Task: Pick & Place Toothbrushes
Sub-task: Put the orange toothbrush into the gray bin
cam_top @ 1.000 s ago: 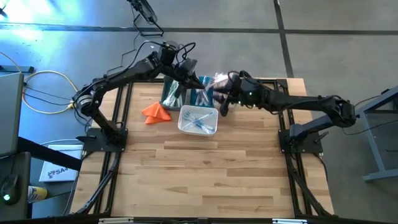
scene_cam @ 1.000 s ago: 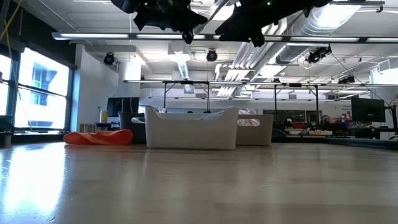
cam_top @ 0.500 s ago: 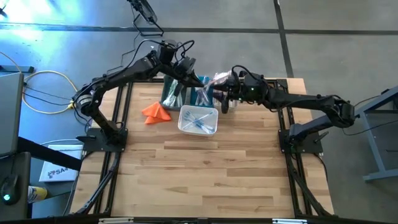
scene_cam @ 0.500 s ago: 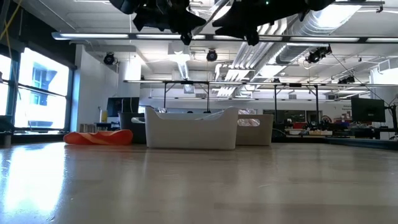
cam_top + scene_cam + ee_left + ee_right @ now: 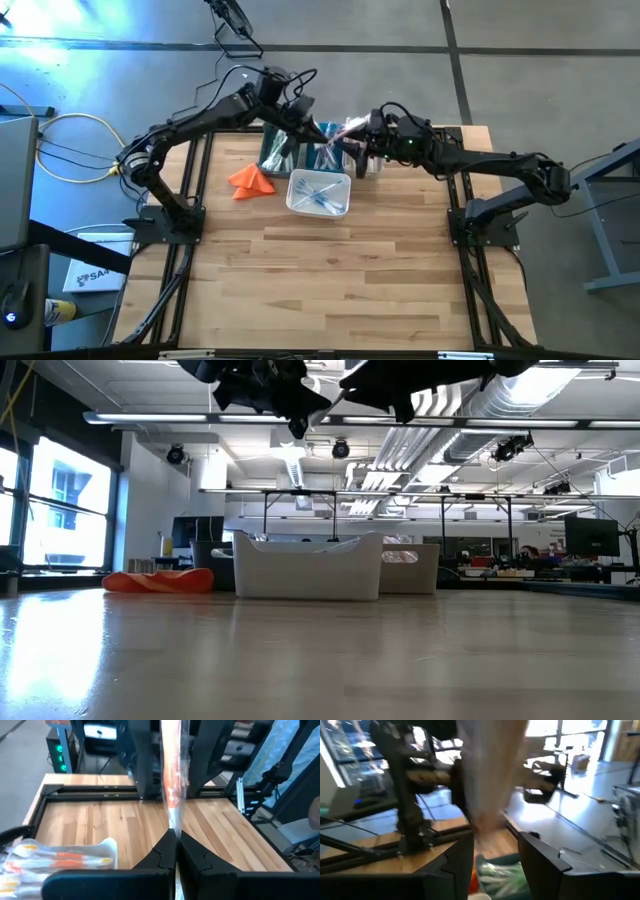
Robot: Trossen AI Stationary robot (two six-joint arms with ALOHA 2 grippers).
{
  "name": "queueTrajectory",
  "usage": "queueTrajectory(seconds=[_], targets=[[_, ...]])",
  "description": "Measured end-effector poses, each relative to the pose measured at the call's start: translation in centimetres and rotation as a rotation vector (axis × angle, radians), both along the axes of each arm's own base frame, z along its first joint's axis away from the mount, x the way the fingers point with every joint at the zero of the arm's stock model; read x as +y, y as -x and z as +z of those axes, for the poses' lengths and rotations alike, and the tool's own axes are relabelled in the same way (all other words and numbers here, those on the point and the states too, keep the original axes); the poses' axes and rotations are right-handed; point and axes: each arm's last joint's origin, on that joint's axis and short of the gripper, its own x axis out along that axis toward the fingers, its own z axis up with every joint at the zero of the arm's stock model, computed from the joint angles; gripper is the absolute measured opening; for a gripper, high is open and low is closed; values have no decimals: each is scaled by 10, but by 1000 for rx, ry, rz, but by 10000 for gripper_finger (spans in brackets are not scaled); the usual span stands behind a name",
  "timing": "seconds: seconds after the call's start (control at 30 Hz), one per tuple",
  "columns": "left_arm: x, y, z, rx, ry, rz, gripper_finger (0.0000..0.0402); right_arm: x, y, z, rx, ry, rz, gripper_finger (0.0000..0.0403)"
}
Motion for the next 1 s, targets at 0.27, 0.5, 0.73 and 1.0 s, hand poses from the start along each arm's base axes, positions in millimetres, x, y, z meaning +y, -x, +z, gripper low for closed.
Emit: queueTrajectory(seconds=[0.27,0.5,0.73,1.0], targets=[[0,0,-2,15,5,4,0,0,0,3,-21,32,2,146],[0,1,-4,39,7,30,0,1,0,7,-59,46,25,130],[0,1,-4,45,7,36,0,1,0,7,-58,46,19,50],[0,2,-6,66,21,36,0,0,0,7,-52,47,-6,35]])
